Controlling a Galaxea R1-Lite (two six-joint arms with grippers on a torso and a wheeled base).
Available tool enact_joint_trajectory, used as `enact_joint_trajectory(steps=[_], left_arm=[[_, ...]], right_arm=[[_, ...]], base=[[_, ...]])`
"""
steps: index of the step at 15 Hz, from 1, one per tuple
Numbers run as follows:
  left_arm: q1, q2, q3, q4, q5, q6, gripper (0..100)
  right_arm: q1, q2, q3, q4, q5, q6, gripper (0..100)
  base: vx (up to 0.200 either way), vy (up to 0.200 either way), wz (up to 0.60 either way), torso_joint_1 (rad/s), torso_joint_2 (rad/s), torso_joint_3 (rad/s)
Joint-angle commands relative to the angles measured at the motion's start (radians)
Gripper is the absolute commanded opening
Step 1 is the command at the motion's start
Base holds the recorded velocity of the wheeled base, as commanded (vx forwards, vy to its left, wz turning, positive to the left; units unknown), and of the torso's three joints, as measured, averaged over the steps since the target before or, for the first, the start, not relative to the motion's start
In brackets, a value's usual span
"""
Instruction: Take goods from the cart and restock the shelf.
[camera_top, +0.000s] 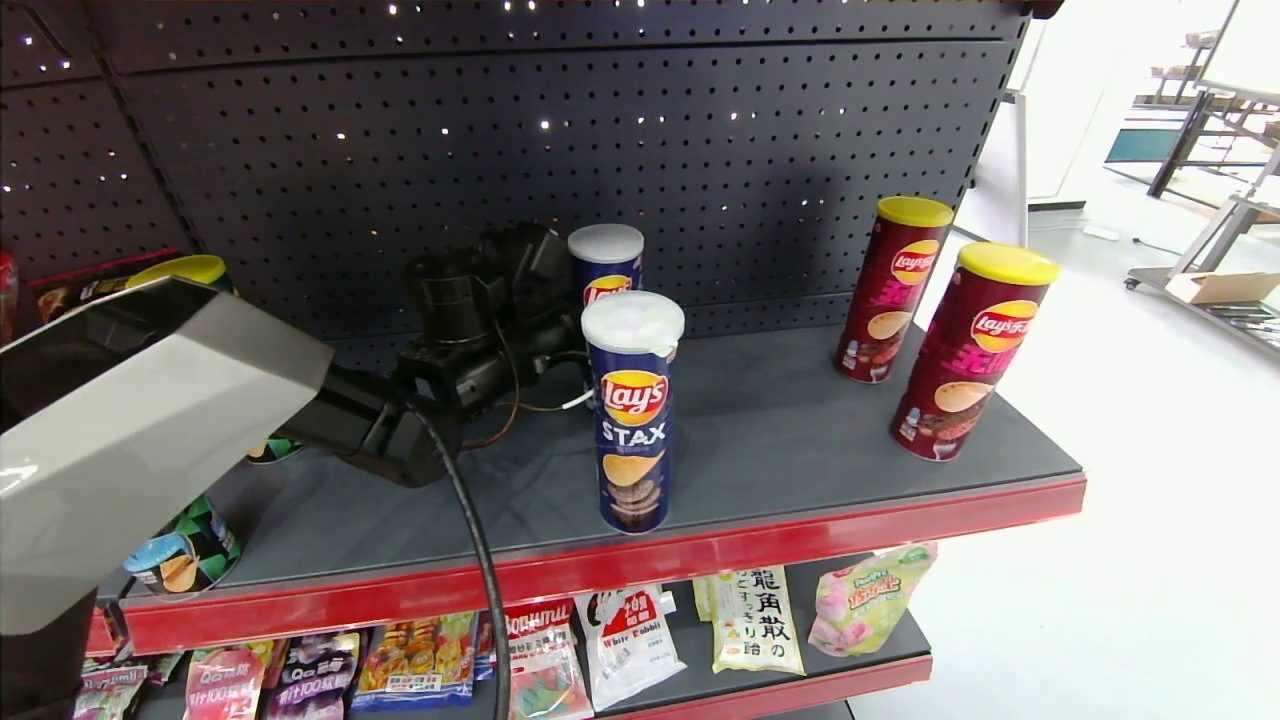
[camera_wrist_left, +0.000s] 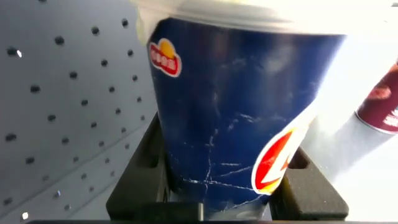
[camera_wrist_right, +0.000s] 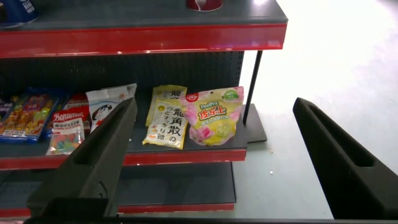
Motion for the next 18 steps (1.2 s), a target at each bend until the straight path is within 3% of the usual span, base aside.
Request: enact_joint_trajectory(steps=[1, 7, 11, 18], left_arm=[[0.001, -0.026, 0.024, 0.005, -0.004, 0.001, 0], [0.004, -0.026, 0.021, 0.003, -0.01, 0.001, 0], [0.004, -0.024, 0.018, 0.005, -0.129, -0.005, 0], [0.015, -0.023, 0.024, 0.008, -0.131, -0.005, 0]], right_arm=[[0.0, 0.002, 0.002, 0.0, 0.0, 0.0, 100], [0.0, 0.002, 0.0, 0.0, 0.0, 0.0, 100], [0.0, 0.002, 0.0, 0.0, 0.0, 0.0, 100], [0.0, 0.002, 0.0, 0.0, 0.0, 0.0, 100]], base=[[0.0, 0.0, 0.0, 0.0, 0.0, 0.0], [0.0, 0.0, 0.0, 0.0, 0.0, 0.0], [0.0, 0.0, 0.0, 0.0, 0.0, 0.0], [0.0, 0.0, 0.0, 0.0, 0.0, 0.0]])
